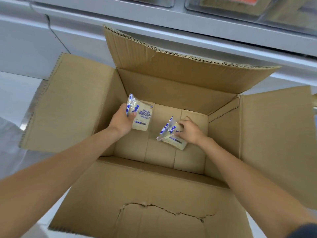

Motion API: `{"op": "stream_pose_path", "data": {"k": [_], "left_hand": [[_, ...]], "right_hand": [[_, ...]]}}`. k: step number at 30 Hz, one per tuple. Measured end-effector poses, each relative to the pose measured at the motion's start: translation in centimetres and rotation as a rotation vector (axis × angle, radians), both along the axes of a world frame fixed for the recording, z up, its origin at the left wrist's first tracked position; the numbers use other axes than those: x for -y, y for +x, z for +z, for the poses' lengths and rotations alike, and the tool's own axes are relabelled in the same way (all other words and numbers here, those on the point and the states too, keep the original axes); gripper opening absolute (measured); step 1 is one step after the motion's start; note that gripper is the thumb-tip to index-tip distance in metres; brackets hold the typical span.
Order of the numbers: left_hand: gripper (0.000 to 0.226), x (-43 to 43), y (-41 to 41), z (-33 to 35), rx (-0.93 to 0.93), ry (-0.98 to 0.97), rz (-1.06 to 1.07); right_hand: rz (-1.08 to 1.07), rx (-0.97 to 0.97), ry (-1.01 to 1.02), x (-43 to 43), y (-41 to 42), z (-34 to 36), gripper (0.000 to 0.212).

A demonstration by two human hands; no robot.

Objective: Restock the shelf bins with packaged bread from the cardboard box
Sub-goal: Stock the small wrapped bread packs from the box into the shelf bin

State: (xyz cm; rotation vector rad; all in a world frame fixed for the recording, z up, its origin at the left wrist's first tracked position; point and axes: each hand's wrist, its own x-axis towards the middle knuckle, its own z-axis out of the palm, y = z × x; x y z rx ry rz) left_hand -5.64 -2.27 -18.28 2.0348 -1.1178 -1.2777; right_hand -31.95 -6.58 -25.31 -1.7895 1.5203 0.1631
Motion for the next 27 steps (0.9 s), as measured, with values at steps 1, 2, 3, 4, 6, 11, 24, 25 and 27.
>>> {"op": "stream_pose_path", "data": {"k": [1, 2, 3, 4, 6, 11, 24, 25, 27], "left_hand": [[0.023, 0.3, -0.5, 0.4, -0.011, 0.009, -0.012], [0.023, 0.5, -1.2, 1.1, -0.046, 0.015, -0.025], [0.022, 0.7, -2.2, 1.9, -0.099, 0.011, -0.04], [0.025, 0.7, -3.4, 3.1, -0.157, 0.002, -0.064], [0.043, 0.7, -5.7, 6.1, -0.222, -0.024, -0.146], [0.039, 0.3, -7.7, 13.5, -0.168, -0.323, -0.157], [0.047, 6.2, -18.1, 32.0, -0.117, -0.721, -0.256], [0.056, 7.4, -18.3, 32.9, -0.067, -0.758, -0.276], [0.062, 9.7, -18.6, 33.6, 0.173, -0.908, -0.302]], "right_hand": [[-0.029, 0.112, -0.042, 0.1, 0.1, 1.9, 0.02], [-0.05, 0.217, -0.082, 0.2, 0.3, 3.9, 0.017], [-0.059, 0.304, -0.115, 0.2, 0.5, 6.2, 0.016], [-0.063, 0.365, -0.145, 0.3, 0.8, 8.4, 0.019], [-0.059, 0.418, -0.196, 0.4, 1.2, 12.6, 0.027], [-0.155, 0.405, -0.424, -0.7, -0.6, 21.8, 0.07], [-0.585, 0.968, -0.387, 2.7, -10.9, 39.2, 0.075], [-0.604, 0.974, -0.458, 3.4, -12.0, 40.2, 0.071], [-0.587, 0.967, -0.56, 5.3, -13.8, 41.3, 0.072]]}}
